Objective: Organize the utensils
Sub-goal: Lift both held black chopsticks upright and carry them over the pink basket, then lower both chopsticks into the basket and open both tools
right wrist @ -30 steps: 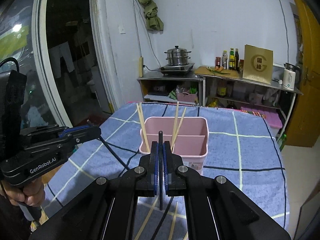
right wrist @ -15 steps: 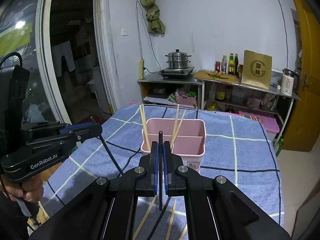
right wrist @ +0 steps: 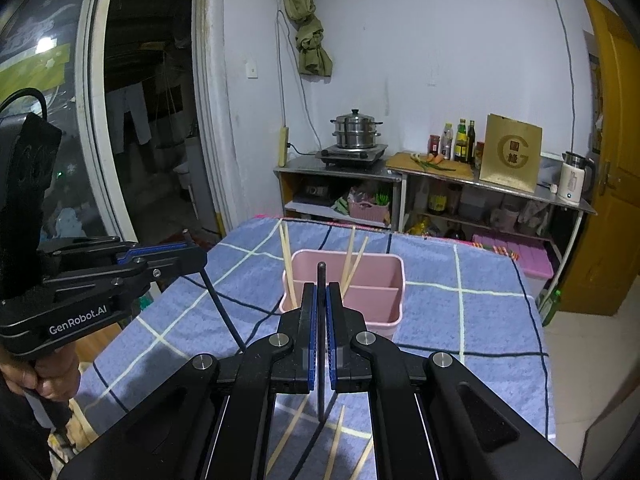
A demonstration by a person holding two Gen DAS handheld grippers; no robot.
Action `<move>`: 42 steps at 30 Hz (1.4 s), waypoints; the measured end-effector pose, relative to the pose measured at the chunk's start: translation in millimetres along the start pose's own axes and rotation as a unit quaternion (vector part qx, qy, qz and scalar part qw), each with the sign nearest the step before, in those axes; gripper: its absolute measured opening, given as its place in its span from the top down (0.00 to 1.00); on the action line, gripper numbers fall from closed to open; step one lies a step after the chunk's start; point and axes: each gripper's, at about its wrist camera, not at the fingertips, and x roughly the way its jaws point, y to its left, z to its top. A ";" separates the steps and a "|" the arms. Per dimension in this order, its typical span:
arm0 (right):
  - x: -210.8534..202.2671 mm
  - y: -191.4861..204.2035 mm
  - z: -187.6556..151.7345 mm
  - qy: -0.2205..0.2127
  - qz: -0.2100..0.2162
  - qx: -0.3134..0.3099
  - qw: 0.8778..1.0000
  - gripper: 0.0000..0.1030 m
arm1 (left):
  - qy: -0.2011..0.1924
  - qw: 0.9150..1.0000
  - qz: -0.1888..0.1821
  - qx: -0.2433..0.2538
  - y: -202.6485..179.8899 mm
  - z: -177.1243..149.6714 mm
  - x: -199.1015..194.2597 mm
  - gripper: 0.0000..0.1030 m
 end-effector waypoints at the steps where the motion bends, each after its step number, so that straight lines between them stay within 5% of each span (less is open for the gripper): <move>1: -1.8 1.0 2.7 -0.004 -0.001 -0.002 1.000 0.96 | -0.002 1.000 -0.001 -0.001 -0.2 3.2 -1.5 0.97; 20: -14.3 5.0 65.1 -0.100 0.008 -0.005 0.995 0.96 | -0.085 0.996 0.010 -0.005 7.7 80.8 -20.8 0.97; 30: 9.3 -2.4 74.4 -0.108 0.011 0.000 0.994 0.96 | -0.080 0.997 0.014 -0.009 18.7 88.8 6.8 0.97; 42: 63.7 -20.0 48.7 -0.049 0.013 0.018 0.999 0.96 | -0.021 0.999 0.017 -0.029 40.0 60.5 69.5 0.96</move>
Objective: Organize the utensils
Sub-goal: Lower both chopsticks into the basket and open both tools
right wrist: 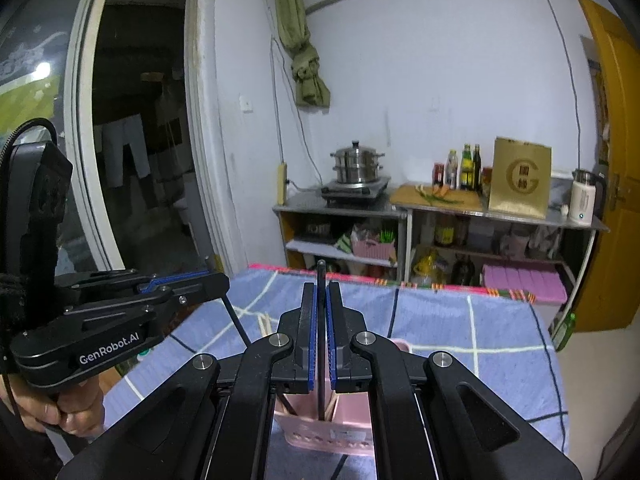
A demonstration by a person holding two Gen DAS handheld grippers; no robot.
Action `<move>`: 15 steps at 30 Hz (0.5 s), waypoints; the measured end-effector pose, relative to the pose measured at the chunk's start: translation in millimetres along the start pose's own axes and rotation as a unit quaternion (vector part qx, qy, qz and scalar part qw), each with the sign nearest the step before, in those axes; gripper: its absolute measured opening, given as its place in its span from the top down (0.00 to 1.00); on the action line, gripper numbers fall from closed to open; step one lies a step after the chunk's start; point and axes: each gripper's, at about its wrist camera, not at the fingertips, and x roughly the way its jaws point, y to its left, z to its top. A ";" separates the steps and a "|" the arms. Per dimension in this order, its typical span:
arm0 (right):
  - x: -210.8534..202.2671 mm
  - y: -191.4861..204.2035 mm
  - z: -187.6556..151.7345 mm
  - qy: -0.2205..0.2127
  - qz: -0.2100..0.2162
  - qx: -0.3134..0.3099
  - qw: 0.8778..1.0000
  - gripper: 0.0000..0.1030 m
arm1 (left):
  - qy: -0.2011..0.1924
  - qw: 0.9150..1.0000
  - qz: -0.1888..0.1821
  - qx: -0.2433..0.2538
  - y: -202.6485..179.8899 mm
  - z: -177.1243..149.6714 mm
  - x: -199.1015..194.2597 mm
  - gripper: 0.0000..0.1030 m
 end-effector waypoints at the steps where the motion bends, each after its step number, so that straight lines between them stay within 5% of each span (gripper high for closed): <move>1: 3.1 -0.9 -1.7 0.004 0.000 0.001 1.000 0.96 | 0.005 1.000 -0.001 -0.001 0.8 -3.1 3.5 0.96; 15: 25.7 -9.8 -21.6 0.061 -0.003 0.012 0.998 0.95 | 0.045 0.999 0.012 -0.003 9.1 -30.0 25.5 0.95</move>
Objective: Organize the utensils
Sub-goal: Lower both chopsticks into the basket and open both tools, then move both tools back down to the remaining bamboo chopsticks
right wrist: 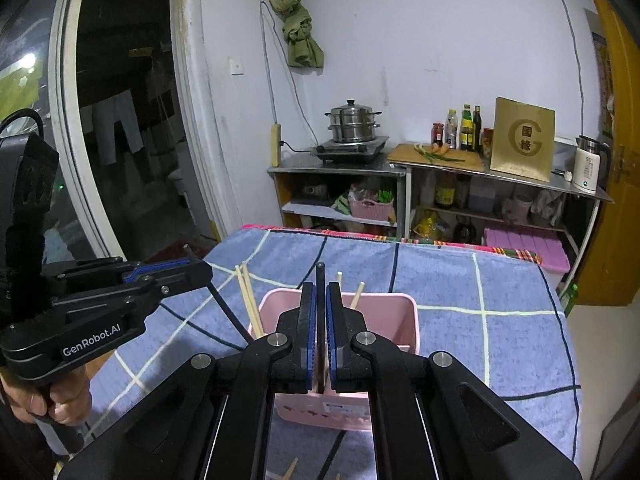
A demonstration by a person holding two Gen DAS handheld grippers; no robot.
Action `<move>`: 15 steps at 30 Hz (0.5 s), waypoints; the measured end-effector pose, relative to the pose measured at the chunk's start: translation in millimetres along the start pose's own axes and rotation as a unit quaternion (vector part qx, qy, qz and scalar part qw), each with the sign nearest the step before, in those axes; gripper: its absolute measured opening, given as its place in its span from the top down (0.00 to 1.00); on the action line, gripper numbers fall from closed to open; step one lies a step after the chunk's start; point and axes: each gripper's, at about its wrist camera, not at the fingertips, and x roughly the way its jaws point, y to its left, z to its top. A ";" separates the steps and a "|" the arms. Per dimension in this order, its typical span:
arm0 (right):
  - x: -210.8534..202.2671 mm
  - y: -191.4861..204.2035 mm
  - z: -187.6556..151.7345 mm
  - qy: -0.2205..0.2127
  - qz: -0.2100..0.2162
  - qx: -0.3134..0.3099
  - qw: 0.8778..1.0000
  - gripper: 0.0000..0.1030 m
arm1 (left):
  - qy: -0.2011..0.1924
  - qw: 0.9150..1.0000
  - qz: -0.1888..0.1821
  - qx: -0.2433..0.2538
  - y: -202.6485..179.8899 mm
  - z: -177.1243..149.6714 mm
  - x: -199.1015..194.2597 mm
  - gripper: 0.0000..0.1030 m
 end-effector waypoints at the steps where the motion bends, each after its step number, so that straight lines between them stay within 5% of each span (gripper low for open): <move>1: -1.9 0.4 -0.3 -0.001 0.000 0.000 1.000 0.93 | 0.001 1.000 0.001 -0.001 -0.2 -0.7 -1.1 0.92; 7: -16.9 5.7 -2.3 -0.011 0.004 -0.010 1.000 0.87 | -0.008 1.000 0.008 -0.005 -3.4 -7.5 -15.2 0.67; 15: -41.1 11.3 -9.0 -0.026 0.008 -0.012 1.000 0.80 | -0.036 0.999 0.030 -0.006 -8.5 -12.3 -47.4 0.62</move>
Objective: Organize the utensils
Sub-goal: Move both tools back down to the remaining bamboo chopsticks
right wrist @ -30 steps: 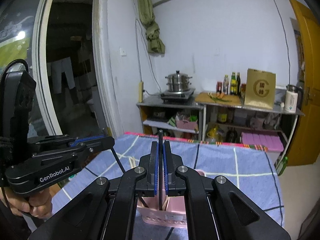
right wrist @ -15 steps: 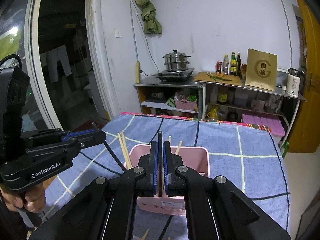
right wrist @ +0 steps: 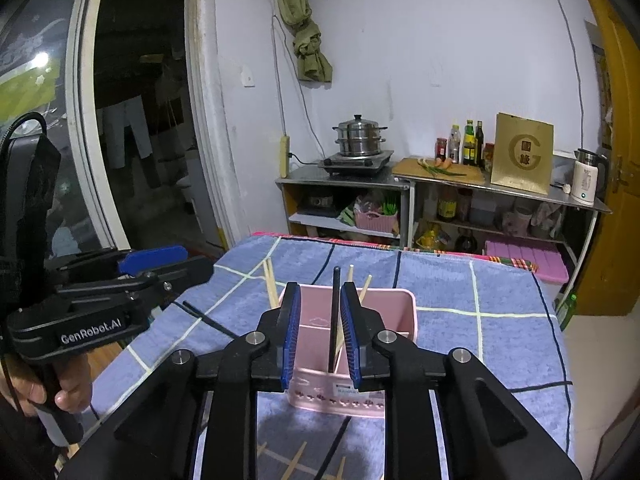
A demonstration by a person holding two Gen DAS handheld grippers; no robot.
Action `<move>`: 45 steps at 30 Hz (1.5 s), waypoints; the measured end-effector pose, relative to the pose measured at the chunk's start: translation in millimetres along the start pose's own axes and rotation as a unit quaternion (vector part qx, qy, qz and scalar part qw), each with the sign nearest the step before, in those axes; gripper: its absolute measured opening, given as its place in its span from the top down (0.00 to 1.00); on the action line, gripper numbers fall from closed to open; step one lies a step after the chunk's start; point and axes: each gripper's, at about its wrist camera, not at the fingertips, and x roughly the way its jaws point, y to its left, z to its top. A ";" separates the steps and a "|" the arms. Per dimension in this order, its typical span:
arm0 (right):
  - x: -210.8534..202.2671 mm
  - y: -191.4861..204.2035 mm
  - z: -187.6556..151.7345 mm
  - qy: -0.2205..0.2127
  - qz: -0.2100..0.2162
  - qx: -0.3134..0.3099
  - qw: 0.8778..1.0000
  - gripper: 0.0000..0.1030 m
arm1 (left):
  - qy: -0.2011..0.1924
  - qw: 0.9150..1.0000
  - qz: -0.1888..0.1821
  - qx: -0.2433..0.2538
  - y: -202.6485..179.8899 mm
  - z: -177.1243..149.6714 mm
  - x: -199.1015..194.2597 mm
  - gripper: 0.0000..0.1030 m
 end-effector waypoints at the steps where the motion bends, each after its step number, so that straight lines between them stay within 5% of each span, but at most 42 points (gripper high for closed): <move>1: -3.7 1.1 -1.3 -0.002 0.000 0.000 1.000 0.80 | -0.004 1.000 0.004 -0.001 -0.6 -1.9 -6.0 0.62; 9: -28.4 12.3 -24.6 -0.012 0.007 -0.015 1.000 0.80 | -0.024 0.999 0.021 0.009 -12.0 -36.6 -41.8 0.61; 29: -74.5 30.4 -128.0 0.028 0.008 -0.017 0.999 0.79 | 0.004 1.000 0.028 0.014 -46.7 -161.9 -73.2 0.61; 45: -97.6 29.2 -163.0 0.035 0.009 0.010 0.999 0.79 | 0.026 0.999 0.024 0.011 -61.3 -201.4 -85.1 0.61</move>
